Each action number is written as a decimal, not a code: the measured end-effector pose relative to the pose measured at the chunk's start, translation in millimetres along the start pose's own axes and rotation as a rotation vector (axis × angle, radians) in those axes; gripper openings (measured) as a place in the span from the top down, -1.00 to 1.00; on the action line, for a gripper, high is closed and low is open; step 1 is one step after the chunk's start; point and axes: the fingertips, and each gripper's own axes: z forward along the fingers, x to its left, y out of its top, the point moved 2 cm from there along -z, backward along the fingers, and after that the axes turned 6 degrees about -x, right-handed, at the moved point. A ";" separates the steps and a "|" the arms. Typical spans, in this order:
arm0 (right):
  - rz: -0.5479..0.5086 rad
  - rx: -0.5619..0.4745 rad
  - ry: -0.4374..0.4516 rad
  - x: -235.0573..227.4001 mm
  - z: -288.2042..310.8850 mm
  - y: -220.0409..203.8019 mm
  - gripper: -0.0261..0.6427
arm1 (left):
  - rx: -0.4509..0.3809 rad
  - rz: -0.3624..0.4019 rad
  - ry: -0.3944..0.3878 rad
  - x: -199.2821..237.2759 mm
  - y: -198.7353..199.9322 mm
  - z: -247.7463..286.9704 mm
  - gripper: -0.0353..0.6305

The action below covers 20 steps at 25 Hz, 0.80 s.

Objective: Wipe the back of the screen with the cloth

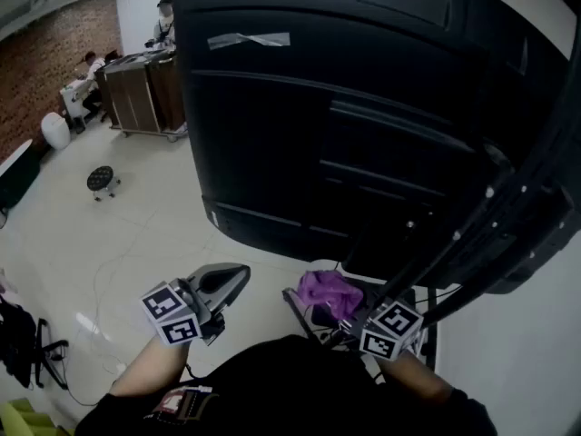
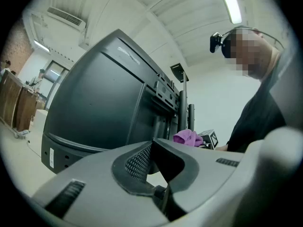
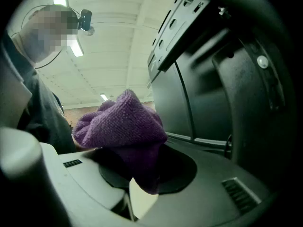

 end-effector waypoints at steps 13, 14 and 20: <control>-0.407 -0.115 0.080 55.8 14.4 189.0 0.66 | -0.145 0.263 -0.053 14.4 157.4 8.8 0.91; -0.437 -0.131 0.087 61.3 15.9 206.2 0.66 | -0.159 0.287 -0.054 16.9 171.5 9.2 0.91; -0.640 -0.218 0.072 88.2 26.7 302.7 0.65 | -0.257 0.405 -0.028 29.8 248.4 3.0 0.91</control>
